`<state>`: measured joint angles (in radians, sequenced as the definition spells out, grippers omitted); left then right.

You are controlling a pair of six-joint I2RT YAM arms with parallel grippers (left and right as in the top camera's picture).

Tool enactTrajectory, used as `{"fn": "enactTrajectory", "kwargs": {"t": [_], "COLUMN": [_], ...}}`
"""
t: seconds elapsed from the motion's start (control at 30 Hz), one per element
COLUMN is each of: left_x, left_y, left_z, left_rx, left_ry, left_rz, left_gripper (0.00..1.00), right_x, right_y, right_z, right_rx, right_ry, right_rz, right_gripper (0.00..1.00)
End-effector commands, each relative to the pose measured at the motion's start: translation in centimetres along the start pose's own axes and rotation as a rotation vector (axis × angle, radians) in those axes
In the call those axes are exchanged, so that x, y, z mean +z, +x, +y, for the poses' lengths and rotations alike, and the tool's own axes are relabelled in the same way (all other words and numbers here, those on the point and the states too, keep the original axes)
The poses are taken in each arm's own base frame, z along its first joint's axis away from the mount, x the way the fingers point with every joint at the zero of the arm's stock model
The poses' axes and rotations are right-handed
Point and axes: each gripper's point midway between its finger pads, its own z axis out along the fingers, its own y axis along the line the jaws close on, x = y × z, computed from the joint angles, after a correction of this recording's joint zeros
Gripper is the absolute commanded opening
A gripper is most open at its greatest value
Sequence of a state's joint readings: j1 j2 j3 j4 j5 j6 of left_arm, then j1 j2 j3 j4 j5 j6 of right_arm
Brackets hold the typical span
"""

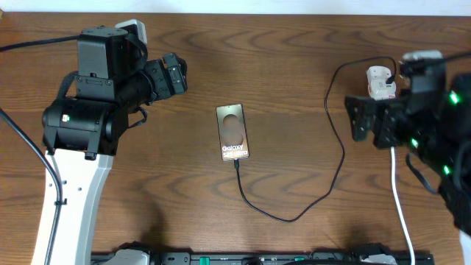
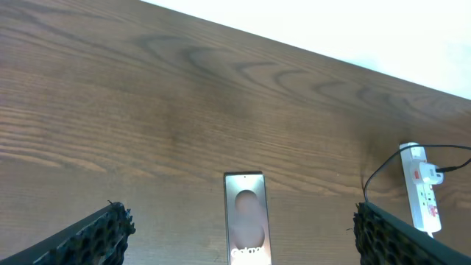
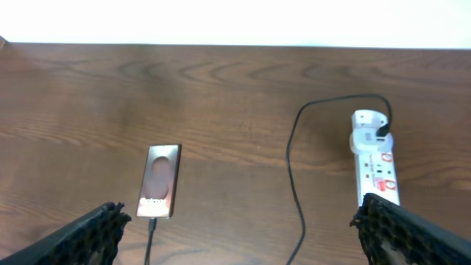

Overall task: Plug charger to phone and switch on socket
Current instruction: 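Raise both grippers up and away from the phone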

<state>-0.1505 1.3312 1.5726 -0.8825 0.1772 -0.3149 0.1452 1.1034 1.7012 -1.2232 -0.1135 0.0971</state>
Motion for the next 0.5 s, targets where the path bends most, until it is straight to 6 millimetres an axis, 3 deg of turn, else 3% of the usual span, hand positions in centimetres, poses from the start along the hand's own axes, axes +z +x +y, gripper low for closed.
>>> {"fn": "enactTrajectory", "kwargs": {"t": [0.0,0.23,0.47], "left_x": [-0.2,-0.2,-0.2], "left_y": [-0.2,-0.2,-0.2], "left_z": [0.1,0.1,0.1], "left_rx": [0.002,0.002,0.002], "left_ry": [-0.008,-0.008,-0.008], "left_rz": [-0.010,-0.011,-0.011], "left_gripper": [0.94,0.94,0.94], "right_x": [-1.9,-3.6,-3.8], "right_y": [-0.2,1.1,4.1], "right_z": [-0.6,-0.9,-1.7], "right_rx": [-0.005,-0.004,-0.024], "right_ry": [0.040,0.061,0.105], "right_rz": [-0.046,-0.041,0.080], "right_gripper": [0.99,0.99,0.99]}}
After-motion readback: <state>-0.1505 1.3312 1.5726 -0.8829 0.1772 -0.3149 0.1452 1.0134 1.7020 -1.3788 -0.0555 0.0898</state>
